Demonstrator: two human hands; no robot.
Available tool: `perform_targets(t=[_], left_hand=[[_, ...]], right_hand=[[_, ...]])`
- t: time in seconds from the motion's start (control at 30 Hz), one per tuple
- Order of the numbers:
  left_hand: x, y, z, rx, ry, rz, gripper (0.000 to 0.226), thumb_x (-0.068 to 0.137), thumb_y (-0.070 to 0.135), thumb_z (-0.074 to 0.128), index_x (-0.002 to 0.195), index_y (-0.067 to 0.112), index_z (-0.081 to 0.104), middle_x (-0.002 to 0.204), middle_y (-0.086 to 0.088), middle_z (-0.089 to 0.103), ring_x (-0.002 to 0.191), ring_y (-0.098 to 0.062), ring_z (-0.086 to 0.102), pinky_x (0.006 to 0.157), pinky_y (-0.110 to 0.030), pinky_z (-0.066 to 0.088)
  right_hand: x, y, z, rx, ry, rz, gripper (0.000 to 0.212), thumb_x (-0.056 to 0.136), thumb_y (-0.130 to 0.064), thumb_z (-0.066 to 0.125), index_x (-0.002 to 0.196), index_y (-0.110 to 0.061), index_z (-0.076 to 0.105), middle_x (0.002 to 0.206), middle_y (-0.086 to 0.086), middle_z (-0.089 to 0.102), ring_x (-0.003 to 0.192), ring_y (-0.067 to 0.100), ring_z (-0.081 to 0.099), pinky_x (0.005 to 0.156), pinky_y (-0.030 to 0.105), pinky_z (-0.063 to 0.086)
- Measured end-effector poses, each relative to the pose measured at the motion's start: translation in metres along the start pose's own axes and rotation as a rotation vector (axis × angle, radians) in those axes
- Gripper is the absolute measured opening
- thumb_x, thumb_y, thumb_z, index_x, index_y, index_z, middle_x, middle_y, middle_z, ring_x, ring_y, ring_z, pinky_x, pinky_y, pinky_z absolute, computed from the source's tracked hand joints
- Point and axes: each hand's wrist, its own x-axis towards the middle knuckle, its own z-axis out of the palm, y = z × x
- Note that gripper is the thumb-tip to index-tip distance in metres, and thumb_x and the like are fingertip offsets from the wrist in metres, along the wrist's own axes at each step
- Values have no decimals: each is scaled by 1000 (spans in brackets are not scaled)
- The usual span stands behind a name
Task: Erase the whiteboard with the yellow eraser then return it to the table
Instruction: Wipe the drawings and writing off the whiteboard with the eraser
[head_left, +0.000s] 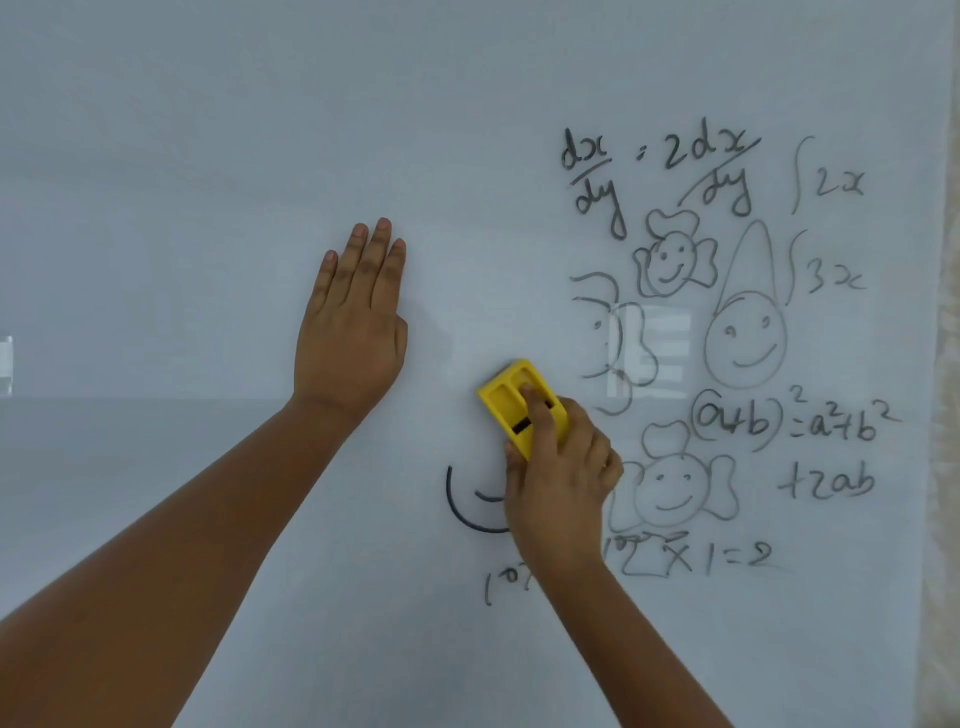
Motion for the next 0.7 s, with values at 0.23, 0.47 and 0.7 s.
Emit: perform_targets(t=[0.23,0.47,0.7], left_hand=[[-1,-2,0,1,5,7,53,87,2,33,140,-3,34,149,-21,32,139,-34,25,115,-45,17],[-1,-2,1,9,-5,15,53,87,1,35,141,-4,33,149,-22,31,140,-34,24,115,-46,17],[-2,-2,1,12,-4,15,53,88,0,36,141,-4,32,150,-22,30,140,-35,23,115,-46,16]], right_hand=[[-81,-18,15,33,-119,-223,66,64,-19,70,123,-29,44,125,4,40,97,26,44,84,41,28],[-33,-1,9,5,7,125,72,66,-14,78,128,-22,41,121,18,55,95,39,56,83,54,44],[-97,0,18,37,-109,-147,64,69,-22,58,129,-31,39,126,4,39,101,25,42,85,43,29]])
